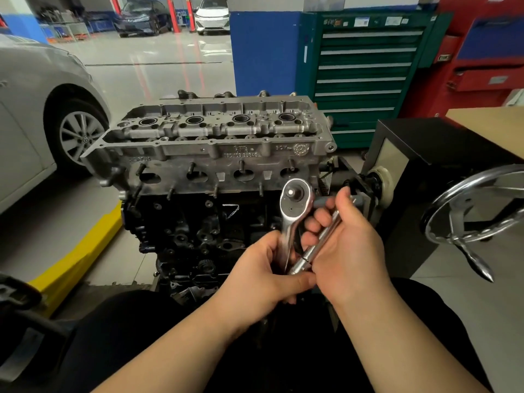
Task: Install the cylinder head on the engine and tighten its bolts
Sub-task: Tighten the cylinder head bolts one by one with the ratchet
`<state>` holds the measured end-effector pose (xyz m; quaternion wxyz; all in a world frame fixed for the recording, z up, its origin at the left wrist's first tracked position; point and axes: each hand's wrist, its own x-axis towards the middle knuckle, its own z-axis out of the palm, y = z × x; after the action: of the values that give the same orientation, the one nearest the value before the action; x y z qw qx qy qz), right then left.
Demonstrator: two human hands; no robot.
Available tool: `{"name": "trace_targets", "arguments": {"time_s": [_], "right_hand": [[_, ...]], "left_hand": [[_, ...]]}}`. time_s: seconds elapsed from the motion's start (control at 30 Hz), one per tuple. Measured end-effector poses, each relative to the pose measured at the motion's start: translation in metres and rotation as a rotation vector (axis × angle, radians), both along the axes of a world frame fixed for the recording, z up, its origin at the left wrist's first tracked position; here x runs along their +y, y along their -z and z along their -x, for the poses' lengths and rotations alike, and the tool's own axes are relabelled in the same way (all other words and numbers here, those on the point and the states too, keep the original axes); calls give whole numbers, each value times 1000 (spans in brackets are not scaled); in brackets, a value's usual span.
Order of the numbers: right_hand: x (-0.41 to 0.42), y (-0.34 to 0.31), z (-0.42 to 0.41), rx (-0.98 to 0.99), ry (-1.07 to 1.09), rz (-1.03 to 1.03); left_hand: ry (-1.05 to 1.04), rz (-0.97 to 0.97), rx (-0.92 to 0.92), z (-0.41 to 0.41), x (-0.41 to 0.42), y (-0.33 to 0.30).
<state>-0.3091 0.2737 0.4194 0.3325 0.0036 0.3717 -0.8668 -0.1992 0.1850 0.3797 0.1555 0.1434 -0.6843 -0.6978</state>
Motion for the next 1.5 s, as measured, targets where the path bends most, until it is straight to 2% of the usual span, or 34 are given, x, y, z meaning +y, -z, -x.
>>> {"name": "trace_targets", "arguments": {"time_s": [0.13,0.2,0.3,0.43,0.53,0.67,0.87,0.97,1.03,1.23,1.33,1.5], "right_hand": [[3,-5,-1,25,-28,71],[4,-7,-1,69,-47,96],[3,-6,-1,80,-62,92],[2,-6,0,88,-33,41],[1,-5,-3,99,-38,-10],[-4,-2,-11,77,-103,-52],[-8,5,-10,58,-205,-57],[-6,8,-14,273,-481,-146],[-6,8,-16,413,-570,-197],[-4,6,-7,299,-456,-252],[-1,8,-6,265,-444,-267],[1,19,-7,257,-218,-259]], "left_hand": [[129,-237,-76,1,10,5],[143,-286,-124,3,15,6],[132,-187,-146,2,16,8],[142,136,-79,2,18,13],[67,90,-107,6,22,13],[72,-26,-251,6,19,13],[187,-136,-365,3,12,12],[231,-79,-364,0,17,8],[224,-111,-336,-2,22,10],[150,-208,-356,3,37,17],[75,-128,-380,6,45,22],[23,63,-373,13,42,31]]}}
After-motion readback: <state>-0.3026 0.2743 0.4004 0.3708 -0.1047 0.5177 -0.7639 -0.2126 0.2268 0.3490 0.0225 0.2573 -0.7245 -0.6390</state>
